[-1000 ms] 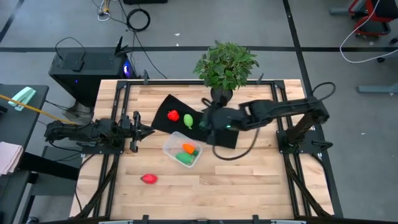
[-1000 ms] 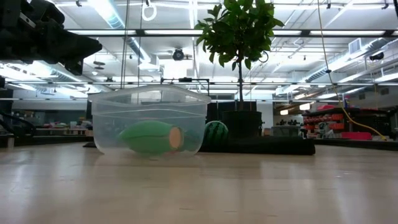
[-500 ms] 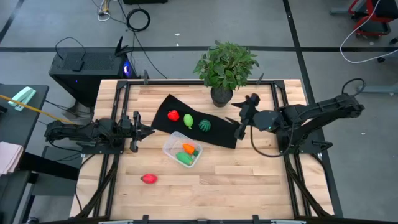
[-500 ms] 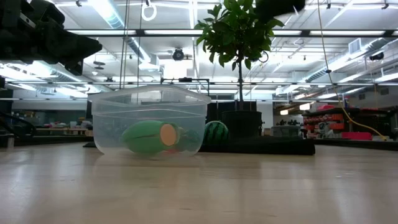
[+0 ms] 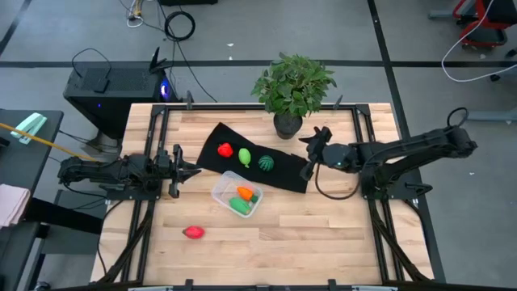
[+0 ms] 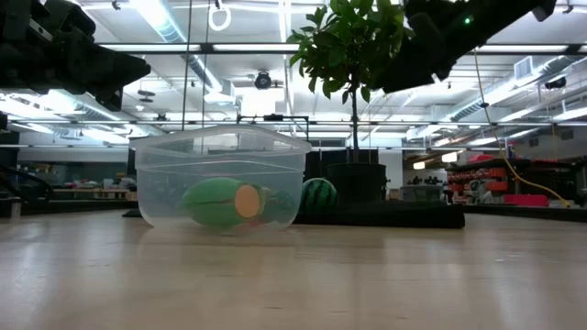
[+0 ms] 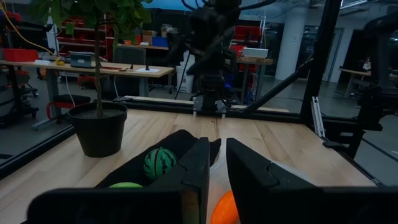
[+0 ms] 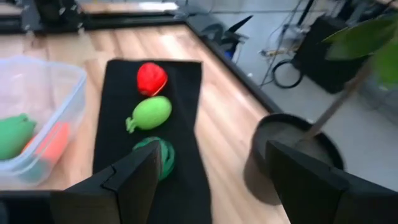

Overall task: Pick and placing Produce into tupperware
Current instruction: Put the green watermelon into the transparent bin

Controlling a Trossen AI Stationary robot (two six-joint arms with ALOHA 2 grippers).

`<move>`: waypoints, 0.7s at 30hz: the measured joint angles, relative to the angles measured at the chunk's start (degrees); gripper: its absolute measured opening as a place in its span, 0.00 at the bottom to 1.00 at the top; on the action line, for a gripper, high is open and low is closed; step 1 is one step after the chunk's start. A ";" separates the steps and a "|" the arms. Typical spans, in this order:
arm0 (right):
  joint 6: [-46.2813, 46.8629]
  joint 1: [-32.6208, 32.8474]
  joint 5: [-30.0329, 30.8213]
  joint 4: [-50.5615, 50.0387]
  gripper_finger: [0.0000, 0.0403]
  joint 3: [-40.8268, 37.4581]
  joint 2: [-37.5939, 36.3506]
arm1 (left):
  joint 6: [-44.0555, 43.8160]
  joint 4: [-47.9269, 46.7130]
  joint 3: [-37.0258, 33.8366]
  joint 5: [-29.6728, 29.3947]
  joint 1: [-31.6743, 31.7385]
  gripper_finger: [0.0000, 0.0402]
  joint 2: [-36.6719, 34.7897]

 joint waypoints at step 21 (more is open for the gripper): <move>8.57 -7.72 -18.79 6.85 0.94 1.10 11.48 | 4.42 0.39 0.00 -0.02 0.04 0.13 0.02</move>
